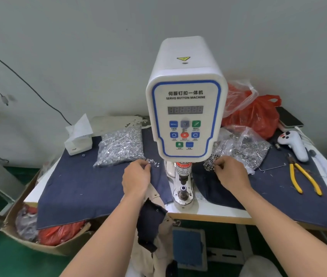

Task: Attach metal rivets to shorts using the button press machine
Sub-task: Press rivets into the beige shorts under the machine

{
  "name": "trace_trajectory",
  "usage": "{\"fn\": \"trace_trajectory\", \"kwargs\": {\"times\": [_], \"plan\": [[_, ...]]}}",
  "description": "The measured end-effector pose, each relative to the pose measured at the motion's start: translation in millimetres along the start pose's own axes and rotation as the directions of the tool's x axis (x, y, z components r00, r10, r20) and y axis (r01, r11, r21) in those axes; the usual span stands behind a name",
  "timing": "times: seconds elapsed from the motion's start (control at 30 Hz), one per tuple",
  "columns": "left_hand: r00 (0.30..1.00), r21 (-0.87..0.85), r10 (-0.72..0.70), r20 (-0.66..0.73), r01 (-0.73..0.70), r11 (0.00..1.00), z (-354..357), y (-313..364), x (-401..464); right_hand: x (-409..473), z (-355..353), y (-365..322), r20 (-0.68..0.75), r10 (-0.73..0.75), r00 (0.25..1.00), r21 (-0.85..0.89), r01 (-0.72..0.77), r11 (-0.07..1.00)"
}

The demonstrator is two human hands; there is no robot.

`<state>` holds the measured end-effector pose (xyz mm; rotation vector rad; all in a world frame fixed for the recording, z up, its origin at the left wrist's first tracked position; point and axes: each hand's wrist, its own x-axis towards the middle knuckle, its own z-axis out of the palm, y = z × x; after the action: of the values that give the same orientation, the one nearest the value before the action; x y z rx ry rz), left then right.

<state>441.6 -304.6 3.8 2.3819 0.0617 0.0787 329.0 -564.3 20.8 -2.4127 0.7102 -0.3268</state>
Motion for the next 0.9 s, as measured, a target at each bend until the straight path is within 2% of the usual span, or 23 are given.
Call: {"fn": "trace_trajectory", "kwargs": {"times": [0.13,0.27,0.37,0.43,0.53,0.7,0.77,0.9], "plan": [[1.000,-0.087,0.014,0.010,-0.014,0.996,-6.8,-1.6,-2.4,-4.5,-8.4,0.0,0.073,0.090,0.993,0.212,-0.103,0.972],[0.996,-0.189,0.079,0.034,-0.071,0.979,-19.0,-2.6,-9.7,-25.1,-14.5,-10.3,0.172,0.147,0.974,0.557,-0.220,0.801],[0.987,-0.281,0.144,0.073,-0.118,0.952,-28.4,-0.6,-21.6,-46.4,-13.6,-28.2,0.276,0.124,0.953,0.684,-0.285,0.672],[0.979,-0.329,0.174,0.109,-0.129,0.935,-33.9,2.0,-32.3,-59.4,-10.8,-39.5,0.388,0.117,0.914,0.717,-0.379,0.585],[0.967,-0.382,0.187,0.172,-0.109,0.918,-39.2,5.0,-51.3,-74.3,-7.1,-51.9,0.571,0.078,0.818,0.713,-0.540,0.448],[0.956,-0.414,0.155,0.250,-0.039,0.909,-42.0,3.6,-75.3,-82.1,-7.4,-60.9,0.737,0.087,0.671,0.659,-0.741,0.131],[0.950,-0.430,0.157,0.269,-0.028,0.903,-41.7,2.7,-80.2,-84.0,-6.6,-61.6,0.767,0.085,0.636,0.629,-0.771,0.097],[0.938,-0.433,0.183,0.294,-0.040,0.900,-41.2,4.7,-86.7,-84.6,-2.7,-62.8,0.784,0.082,0.615,0.613,-0.788,0.057]]}}
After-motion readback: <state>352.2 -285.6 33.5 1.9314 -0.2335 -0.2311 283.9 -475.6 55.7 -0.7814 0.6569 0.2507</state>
